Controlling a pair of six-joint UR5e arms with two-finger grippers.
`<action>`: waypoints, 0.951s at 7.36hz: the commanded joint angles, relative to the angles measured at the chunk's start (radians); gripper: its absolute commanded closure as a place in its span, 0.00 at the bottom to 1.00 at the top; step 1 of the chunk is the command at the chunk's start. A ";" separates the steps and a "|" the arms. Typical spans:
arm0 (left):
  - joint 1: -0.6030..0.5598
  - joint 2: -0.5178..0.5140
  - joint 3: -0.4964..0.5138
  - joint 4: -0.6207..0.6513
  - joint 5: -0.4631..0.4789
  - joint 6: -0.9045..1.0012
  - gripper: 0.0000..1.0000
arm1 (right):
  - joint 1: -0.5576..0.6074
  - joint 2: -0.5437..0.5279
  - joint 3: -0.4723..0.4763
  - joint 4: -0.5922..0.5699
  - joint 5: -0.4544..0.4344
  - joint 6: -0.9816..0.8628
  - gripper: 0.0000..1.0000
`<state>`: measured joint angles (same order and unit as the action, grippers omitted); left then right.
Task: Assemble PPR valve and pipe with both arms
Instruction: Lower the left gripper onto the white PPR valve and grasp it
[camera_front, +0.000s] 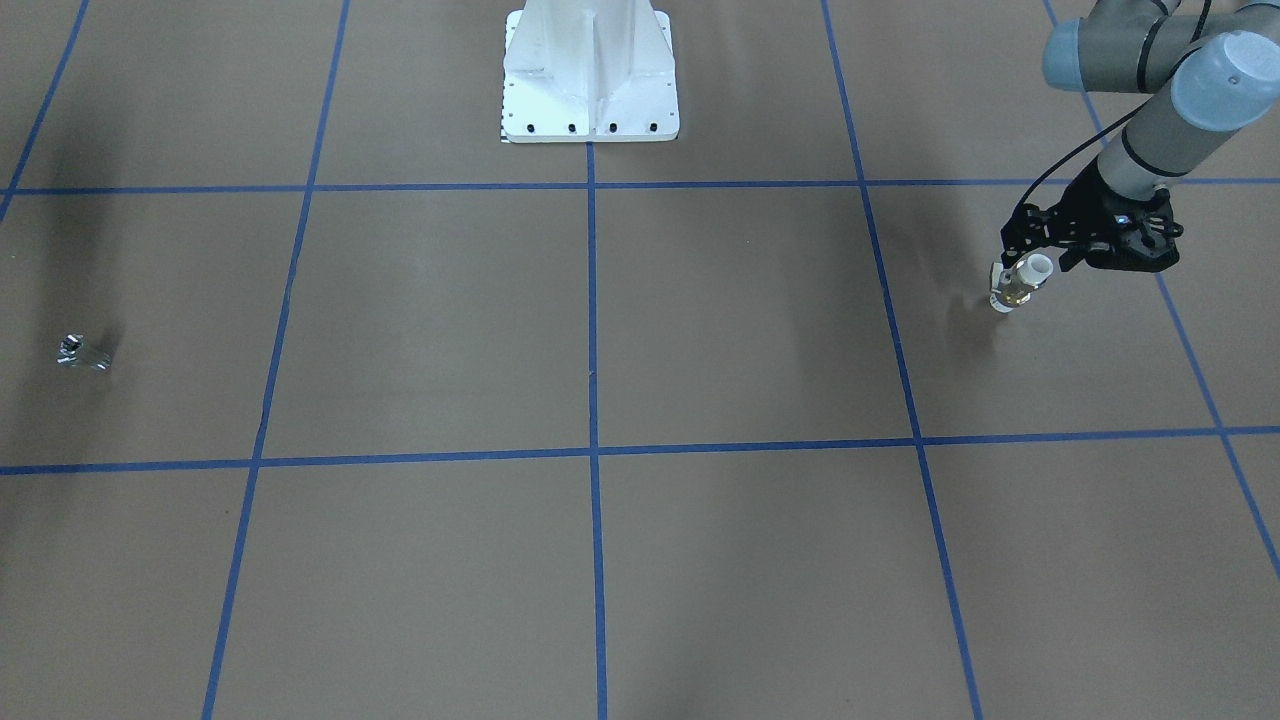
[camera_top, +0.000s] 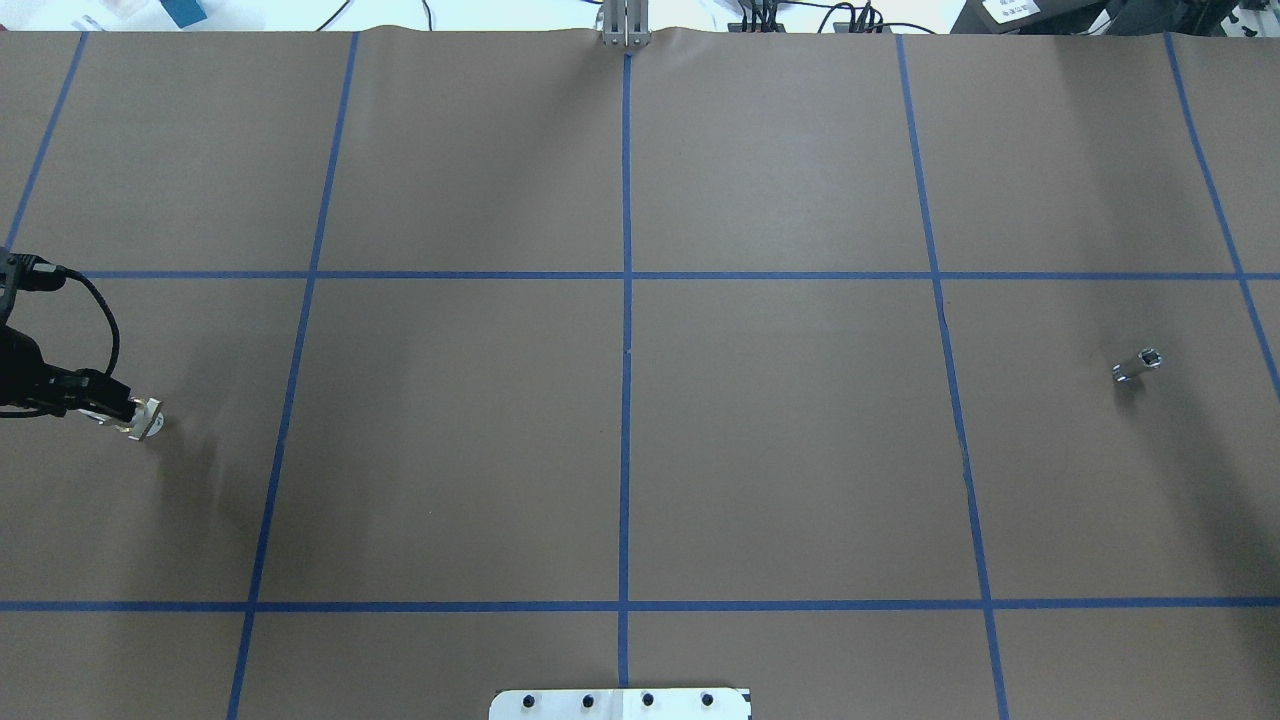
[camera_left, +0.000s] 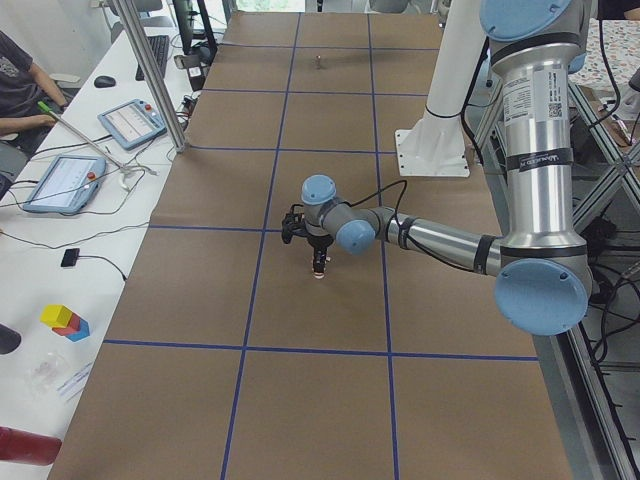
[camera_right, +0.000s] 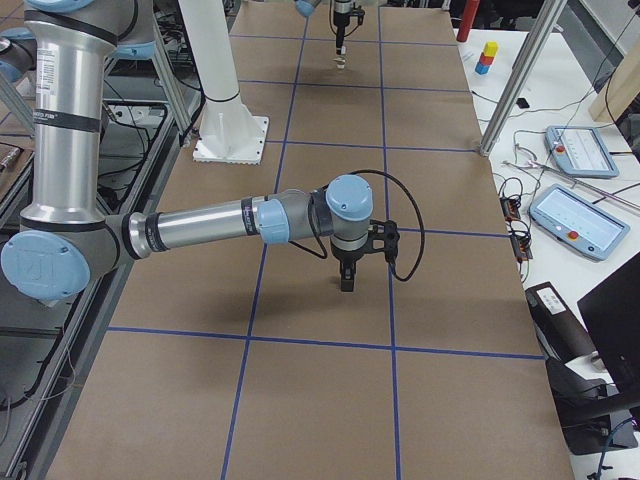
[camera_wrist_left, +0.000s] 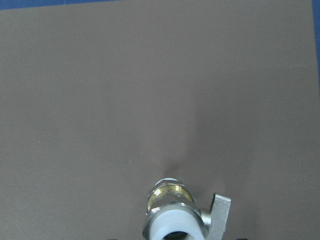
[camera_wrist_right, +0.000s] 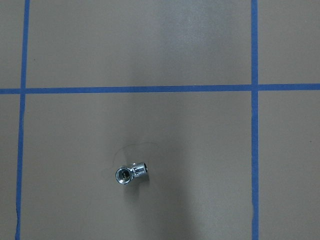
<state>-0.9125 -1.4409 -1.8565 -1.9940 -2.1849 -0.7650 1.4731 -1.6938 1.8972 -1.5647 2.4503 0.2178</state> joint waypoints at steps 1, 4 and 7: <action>0.000 -0.013 -0.001 0.006 -0.004 -0.002 1.00 | 0.000 -0.001 -0.001 0.000 0.004 0.000 0.00; -0.014 -0.024 -0.051 0.043 -0.039 -0.002 1.00 | 0.000 0.000 -0.006 0.000 0.006 0.000 0.00; -0.003 -0.369 -0.079 0.329 -0.035 -0.145 1.00 | 0.000 0.002 -0.007 0.041 0.006 0.017 0.00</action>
<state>-0.9237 -1.6639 -1.9366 -1.7556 -2.2218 -0.8189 1.4726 -1.6926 1.8917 -1.5528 2.4559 0.2218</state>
